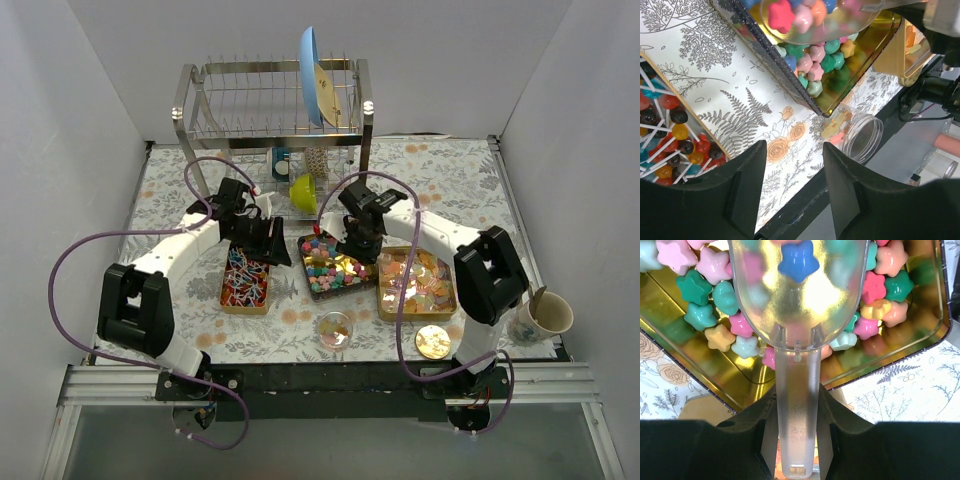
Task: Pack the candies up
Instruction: Scoop the fake candies from the storage box.
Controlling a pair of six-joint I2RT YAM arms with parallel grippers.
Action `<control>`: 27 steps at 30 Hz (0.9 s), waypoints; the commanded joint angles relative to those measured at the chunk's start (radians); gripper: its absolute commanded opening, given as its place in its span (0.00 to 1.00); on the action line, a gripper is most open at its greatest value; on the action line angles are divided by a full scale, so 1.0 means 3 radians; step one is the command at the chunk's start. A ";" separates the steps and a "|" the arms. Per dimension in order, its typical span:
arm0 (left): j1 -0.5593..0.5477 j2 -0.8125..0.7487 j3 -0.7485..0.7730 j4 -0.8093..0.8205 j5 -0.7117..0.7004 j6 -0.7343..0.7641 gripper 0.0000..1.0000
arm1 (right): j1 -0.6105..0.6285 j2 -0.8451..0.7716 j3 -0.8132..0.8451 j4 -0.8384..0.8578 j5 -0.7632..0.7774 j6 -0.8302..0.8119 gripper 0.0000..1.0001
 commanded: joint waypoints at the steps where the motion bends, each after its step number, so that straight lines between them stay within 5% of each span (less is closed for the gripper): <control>1: 0.0036 -0.0229 -0.0060 -0.0038 -0.0070 0.0148 0.48 | -0.0047 -0.0254 -0.0248 0.0297 -0.0048 -0.0079 0.01; 12: 0.0169 -0.0301 0.0011 -0.0008 -0.0208 0.0163 0.51 | -0.0185 -0.1092 -0.0719 0.0548 -0.0308 -0.0349 0.01; 17: 0.0236 -0.0362 -0.0050 0.0013 -0.0320 0.0153 0.63 | -0.0129 -0.1430 -0.0683 0.0084 -0.0294 -0.0856 0.01; 27: 0.0266 -0.0632 -0.0035 -0.0048 -0.0443 0.0194 0.69 | 0.0003 -0.2074 -0.0724 -0.0806 -0.0115 -0.1408 0.01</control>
